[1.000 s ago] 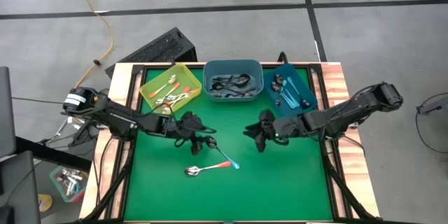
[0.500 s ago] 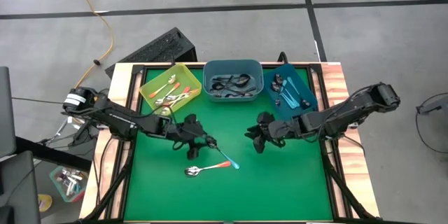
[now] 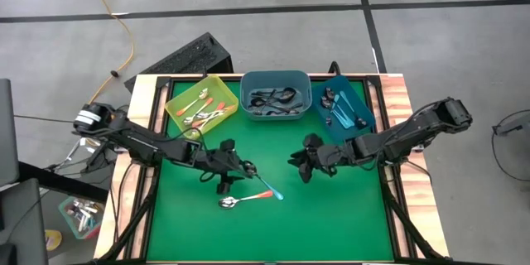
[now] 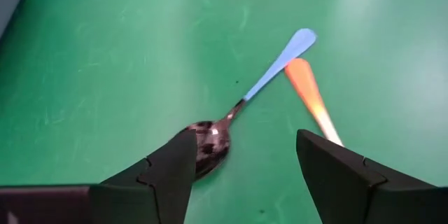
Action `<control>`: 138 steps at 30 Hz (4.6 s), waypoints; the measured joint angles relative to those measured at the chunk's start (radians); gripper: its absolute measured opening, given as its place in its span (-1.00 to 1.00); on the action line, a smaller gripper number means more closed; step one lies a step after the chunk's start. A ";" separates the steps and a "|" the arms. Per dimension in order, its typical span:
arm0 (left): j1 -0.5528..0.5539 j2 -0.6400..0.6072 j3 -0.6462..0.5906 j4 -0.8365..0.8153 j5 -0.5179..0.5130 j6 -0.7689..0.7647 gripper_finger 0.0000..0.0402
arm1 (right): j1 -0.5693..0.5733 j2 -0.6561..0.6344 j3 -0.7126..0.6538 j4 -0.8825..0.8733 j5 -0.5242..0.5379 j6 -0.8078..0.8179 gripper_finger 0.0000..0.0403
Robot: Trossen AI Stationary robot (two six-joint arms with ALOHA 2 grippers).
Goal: Sort silverware by color (type)
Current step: Put the blue spoon into the blue bin
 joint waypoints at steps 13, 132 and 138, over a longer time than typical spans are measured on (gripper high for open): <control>-0.027 -0.024 0.242 -0.291 -0.118 -0.041 0.14 | -0.008 0.000 0.000 0.180 -0.027 -0.112 -0.30; -0.129 -0.022 0.329 -0.543 -0.506 -0.586 0.14 | -0.009 0.093 0.000 0.062 -0.025 -0.274 -0.30; -0.128 -0.022 0.329 -0.543 -0.506 -0.582 0.14 | -0.009 0.093 0.000 0.062 -0.025 -0.274 -0.30</control>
